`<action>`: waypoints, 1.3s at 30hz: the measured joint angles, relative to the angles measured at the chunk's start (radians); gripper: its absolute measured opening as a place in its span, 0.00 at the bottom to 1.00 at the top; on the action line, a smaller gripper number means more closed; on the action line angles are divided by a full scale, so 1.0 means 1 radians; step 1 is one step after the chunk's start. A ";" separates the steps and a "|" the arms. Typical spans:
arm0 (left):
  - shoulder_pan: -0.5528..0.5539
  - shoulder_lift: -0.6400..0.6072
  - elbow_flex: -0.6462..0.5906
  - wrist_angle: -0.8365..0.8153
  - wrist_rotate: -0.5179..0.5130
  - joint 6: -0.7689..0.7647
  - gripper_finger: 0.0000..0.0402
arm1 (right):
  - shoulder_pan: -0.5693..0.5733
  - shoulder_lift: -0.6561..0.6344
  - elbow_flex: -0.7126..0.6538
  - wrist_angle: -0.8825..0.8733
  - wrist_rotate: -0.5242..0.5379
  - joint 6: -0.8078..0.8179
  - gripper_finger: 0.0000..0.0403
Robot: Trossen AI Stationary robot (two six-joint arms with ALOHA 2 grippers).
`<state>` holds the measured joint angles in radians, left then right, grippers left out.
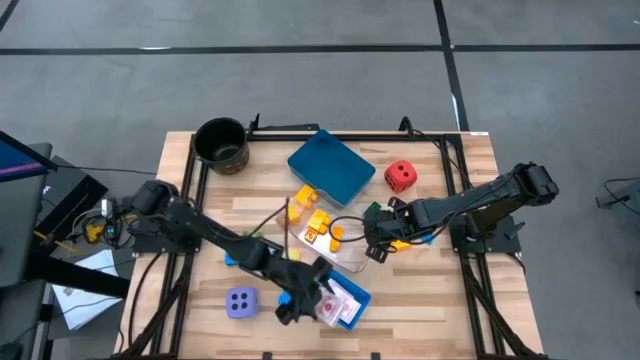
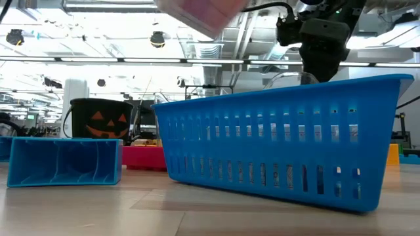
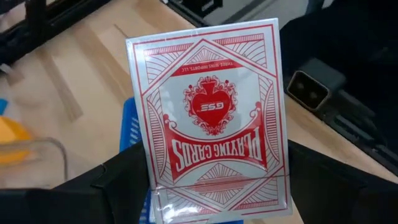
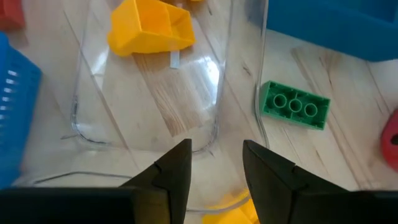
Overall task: Pick & Place Toys
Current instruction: Put the red playing card box into the blue bin
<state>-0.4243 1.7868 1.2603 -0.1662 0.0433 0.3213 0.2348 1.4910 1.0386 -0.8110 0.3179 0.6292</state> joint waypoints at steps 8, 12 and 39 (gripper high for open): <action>0.029 0.059 0.013 0.009 -0.020 0.041 0.78 | 0.000 0.000 0.000 0.011 0.001 0.000 0.34; 0.027 0.065 0.013 0.020 -0.018 0.041 0.78 | 0.000 0.000 0.000 0.019 0.002 0.000 0.34; 0.030 0.072 0.013 0.072 -0.020 0.049 0.79 | 0.088 -0.008 0.168 0.104 0.192 -0.153 0.34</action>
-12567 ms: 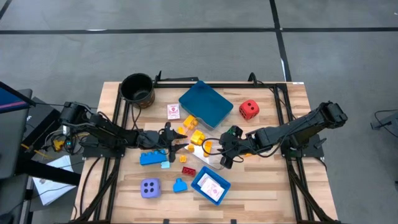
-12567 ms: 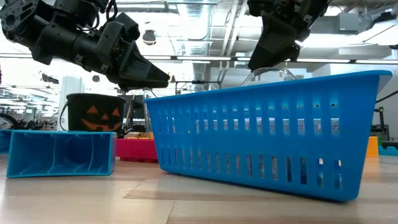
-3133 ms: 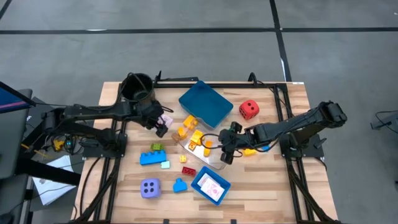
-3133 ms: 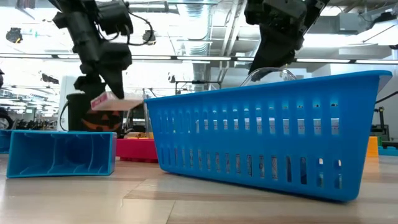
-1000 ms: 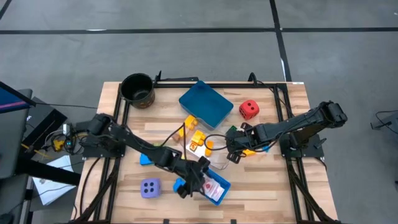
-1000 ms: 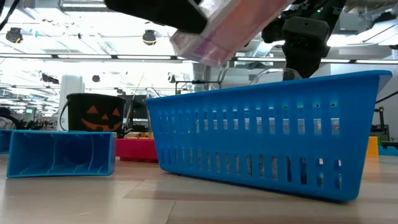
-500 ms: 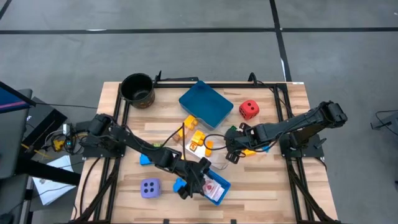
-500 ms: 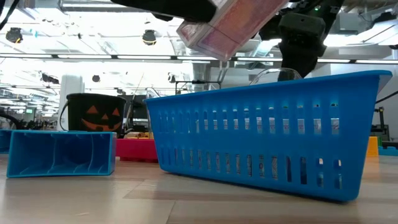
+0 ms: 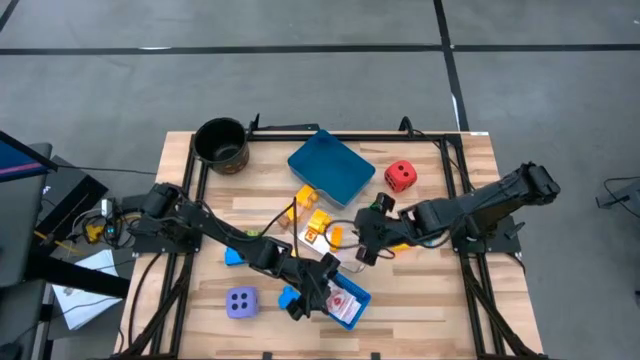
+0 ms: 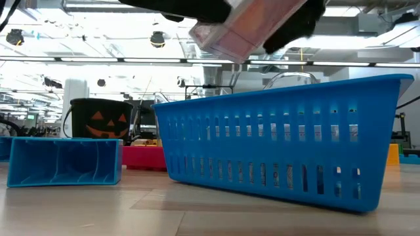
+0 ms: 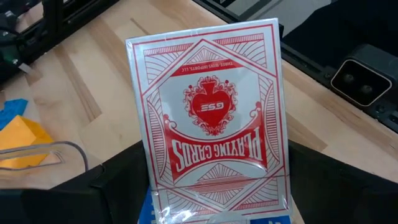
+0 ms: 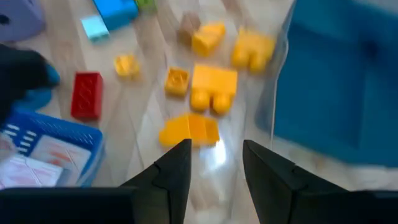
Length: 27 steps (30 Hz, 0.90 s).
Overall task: Pick & Place Toys
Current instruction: Put the red playing card box into the blue bin
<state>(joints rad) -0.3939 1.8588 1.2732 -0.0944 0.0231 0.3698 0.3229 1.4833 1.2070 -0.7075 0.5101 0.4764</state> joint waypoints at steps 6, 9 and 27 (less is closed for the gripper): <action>0.017 0.024 -0.002 0.000 0.000 -0.006 0.80 | 0.102 0.000 0.054 0.000 0.122 -0.017 0.34; 0.018 0.023 0.000 0.026 -0.003 -0.008 0.80 | 0.137 0.000 0.060 -0.004 0.150 -0.017 0.34; 0.035 0.096 -0.001 0.054 0.054 -0.012 0.80 | 0.164 -0.025 0.062 -0.011 0.171 -0.016 0.34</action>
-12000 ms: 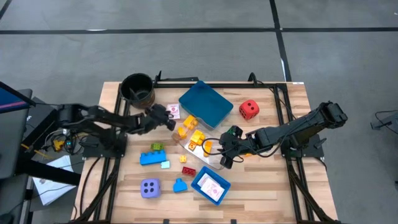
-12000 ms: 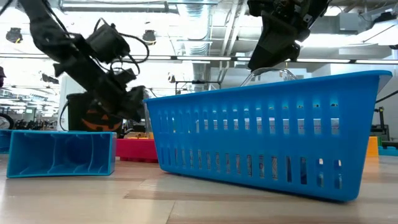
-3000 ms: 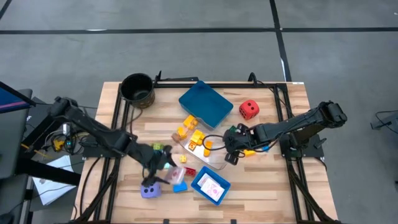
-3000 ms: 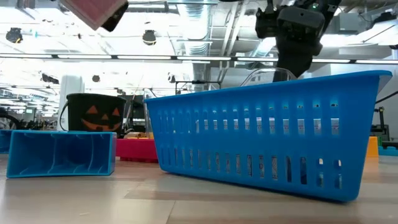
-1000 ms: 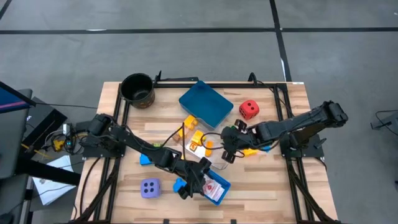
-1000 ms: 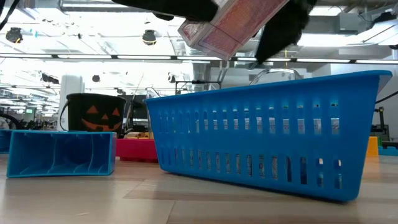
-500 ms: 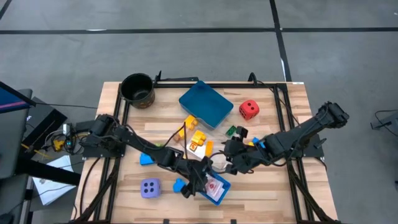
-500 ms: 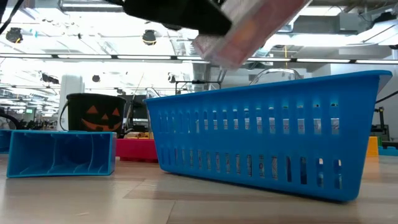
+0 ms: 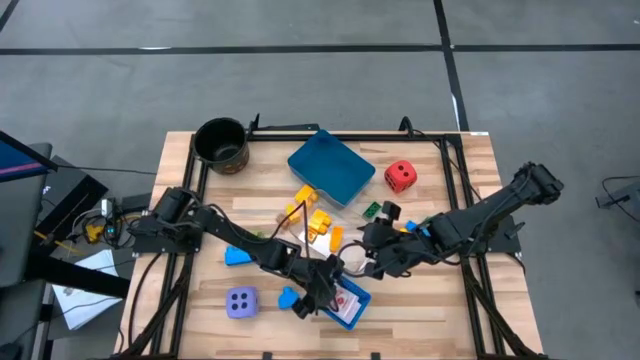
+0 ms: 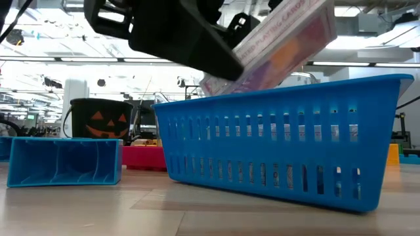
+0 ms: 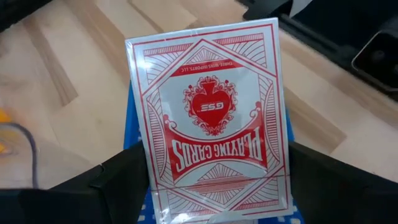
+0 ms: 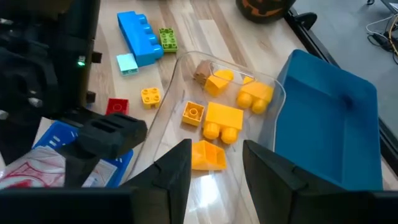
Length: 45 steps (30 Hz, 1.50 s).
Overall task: Pick & Place Toys
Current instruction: Put the red playing card box into the blue bin, then put the yellow and green game piece block into the transparent bin
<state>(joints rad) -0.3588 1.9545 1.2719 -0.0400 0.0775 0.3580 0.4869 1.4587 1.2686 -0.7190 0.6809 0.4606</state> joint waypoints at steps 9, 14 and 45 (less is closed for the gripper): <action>-0.001 0.000 0.000 -0.003 0.000 -0.034 0.83 | 0.018 -0.002 0.000 0.004 0.000 0.003 0.34; -0.003 0.000 0.000 -0.003 0.000 -0.059 0.86 | 0.018 -0.002 0.000 0.002 -0.001 0.003 0.34; -0.003 -0.395 -0.209 -0.338 -0.062 -0.387 0.80 | 0.018 -0.002 0.000 -0.027 -0.003 0.011 0.34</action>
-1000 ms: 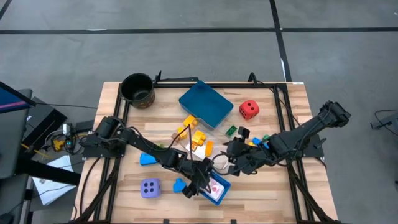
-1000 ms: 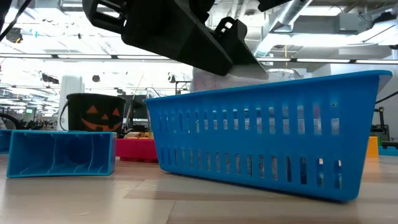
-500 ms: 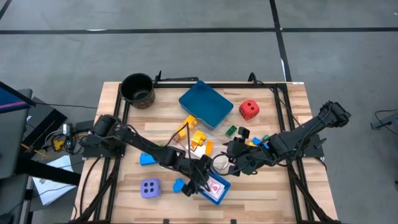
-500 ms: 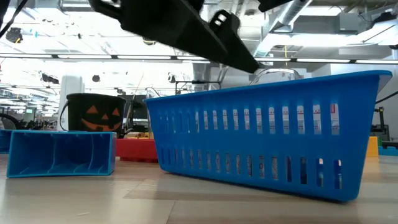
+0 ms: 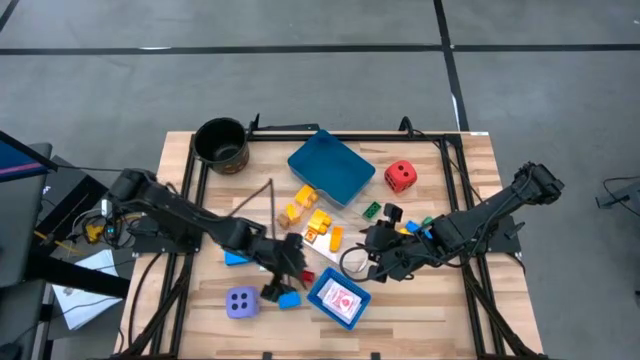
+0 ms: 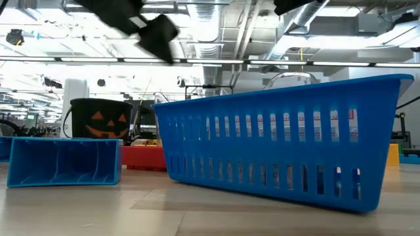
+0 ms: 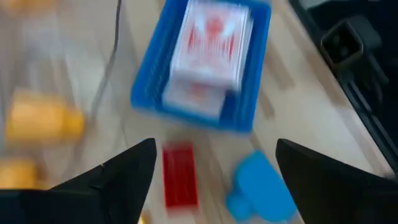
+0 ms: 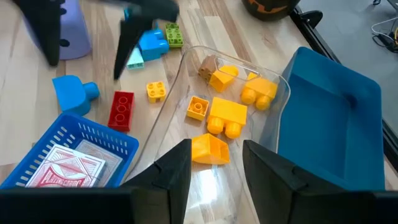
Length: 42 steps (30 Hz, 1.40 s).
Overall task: Pick & Place Toys
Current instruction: Put the yellow and green game piece block into the transparent bin
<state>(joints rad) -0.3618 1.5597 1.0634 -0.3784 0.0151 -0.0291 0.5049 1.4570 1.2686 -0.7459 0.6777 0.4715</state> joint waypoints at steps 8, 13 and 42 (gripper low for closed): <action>-0.007 -0.301 -0.260 0.035 -0.036 -0.218 0.74 | 0.000 0.000 0.000 -0.009 0.000 0.007 0.34; -0.007 -0.461 -0.374 0.085 -0.096 -0.247 0.73 | 0.000 0.000 0.000 -0.008 0.000 0.008 0.34; -0.007 -0.585 -0.453 0.053 -0.168 -0.291 0.73 | -0.001 0.002 0.000 -0.005 0.000 0.008 0.34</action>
<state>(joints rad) -0.3691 0.9745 0.6102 -0.3251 -0.1534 -0.3201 0.5041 1.4593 1.2686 -0.7509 0.6773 0.4793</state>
